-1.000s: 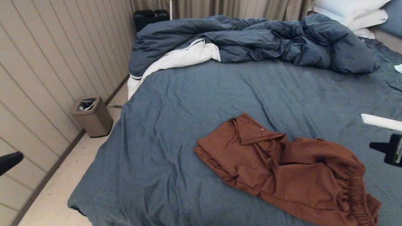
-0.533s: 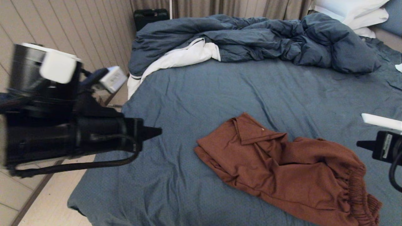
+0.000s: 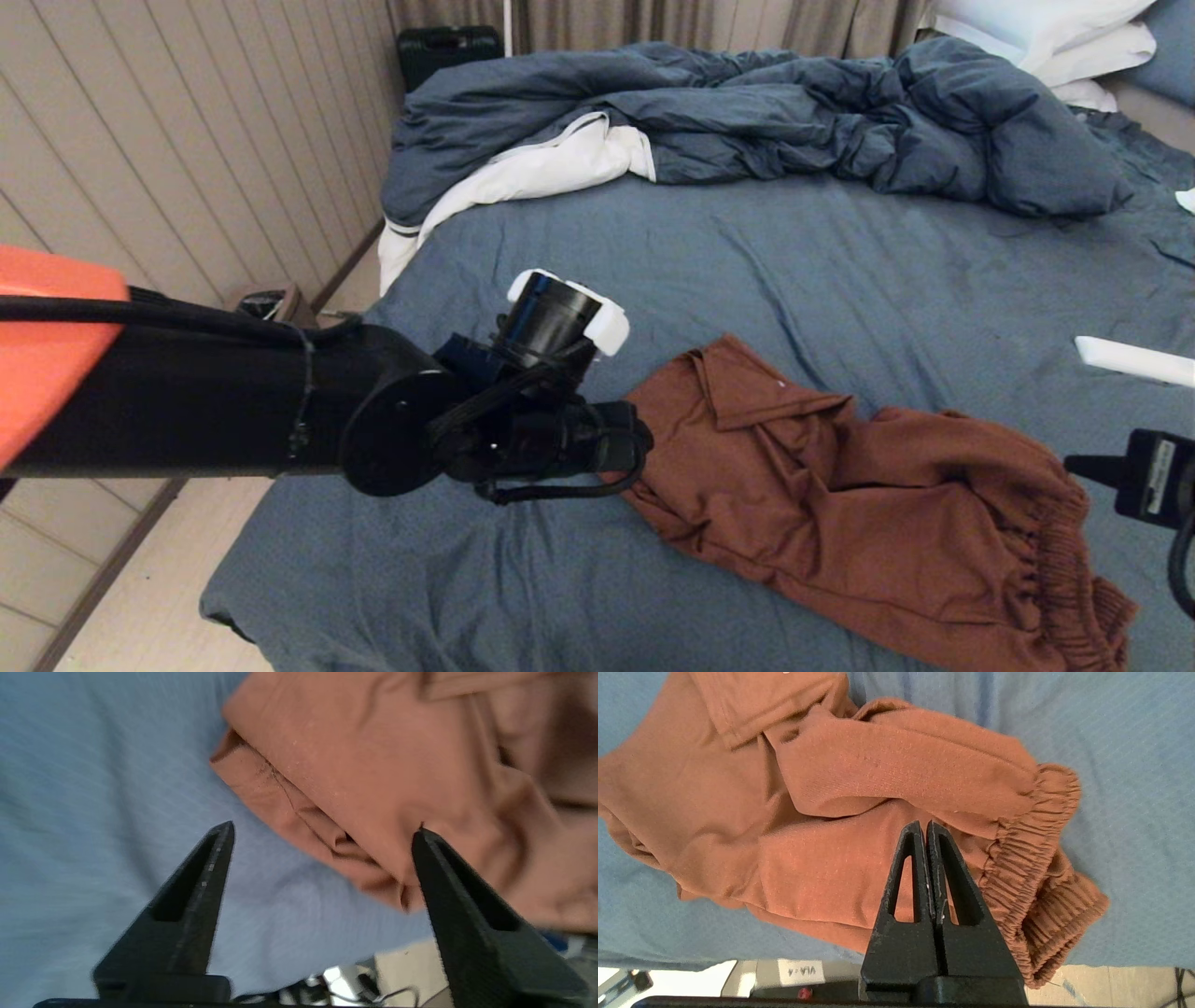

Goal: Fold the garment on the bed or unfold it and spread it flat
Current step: Unford the brown shorts

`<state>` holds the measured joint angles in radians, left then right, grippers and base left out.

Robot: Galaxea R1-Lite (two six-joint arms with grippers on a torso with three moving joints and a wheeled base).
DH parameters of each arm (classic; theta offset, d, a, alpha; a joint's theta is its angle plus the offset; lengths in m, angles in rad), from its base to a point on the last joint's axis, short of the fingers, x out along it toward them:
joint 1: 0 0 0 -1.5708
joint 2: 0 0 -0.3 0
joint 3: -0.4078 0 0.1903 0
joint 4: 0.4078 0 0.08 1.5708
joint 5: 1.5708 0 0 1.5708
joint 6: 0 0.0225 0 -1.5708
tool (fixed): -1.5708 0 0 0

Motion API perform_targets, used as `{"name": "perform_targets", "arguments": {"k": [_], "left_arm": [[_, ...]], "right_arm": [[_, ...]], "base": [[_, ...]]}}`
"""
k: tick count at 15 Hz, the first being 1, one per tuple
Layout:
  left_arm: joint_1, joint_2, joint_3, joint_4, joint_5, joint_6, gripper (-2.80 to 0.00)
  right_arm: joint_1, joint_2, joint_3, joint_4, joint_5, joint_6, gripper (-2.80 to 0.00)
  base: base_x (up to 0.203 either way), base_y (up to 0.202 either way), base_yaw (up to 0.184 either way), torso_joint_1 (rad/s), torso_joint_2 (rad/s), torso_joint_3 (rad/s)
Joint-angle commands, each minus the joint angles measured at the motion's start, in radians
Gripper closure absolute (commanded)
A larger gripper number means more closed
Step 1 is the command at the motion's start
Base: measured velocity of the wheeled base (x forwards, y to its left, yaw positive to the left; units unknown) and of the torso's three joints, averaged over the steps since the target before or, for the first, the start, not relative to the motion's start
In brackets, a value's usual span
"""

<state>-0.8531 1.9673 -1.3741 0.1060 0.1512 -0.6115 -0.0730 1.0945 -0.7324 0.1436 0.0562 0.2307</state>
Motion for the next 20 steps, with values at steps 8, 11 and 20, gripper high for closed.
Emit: {"name": "perform_targets", "arguments": {"k": [8, 11, 20], "left_arm": [[-0.017, 0.211, -0.201, 0.129, 0.076, -0.146, -2.80], [-0.013, 0.225, -0.241, 0.122, 0.076, -0.148, -2.80], [0.050, 0.326, -0.335, 0.123, 0.099, -0.154, 0.00]], "right_arm": [[0.001, -0.053, 0.039, -0.001, 0.004, -0.002, 0.00], [0.004, -0.048, 0.040, -0.002, 0.004, -0.001, 0.00], [0.002, -0.050, 0.040, -0.002, 0.004, -0.004, 0.00]], "base": [[0.000, 0.000, 0.000, 0.000, 0.00, 0.000], [0.000, 0.000, 0.000, 0.000, 0.00, 0.000], [0.000, 0.000, 0.000, 0.000, 0.00, 0.000]]}}
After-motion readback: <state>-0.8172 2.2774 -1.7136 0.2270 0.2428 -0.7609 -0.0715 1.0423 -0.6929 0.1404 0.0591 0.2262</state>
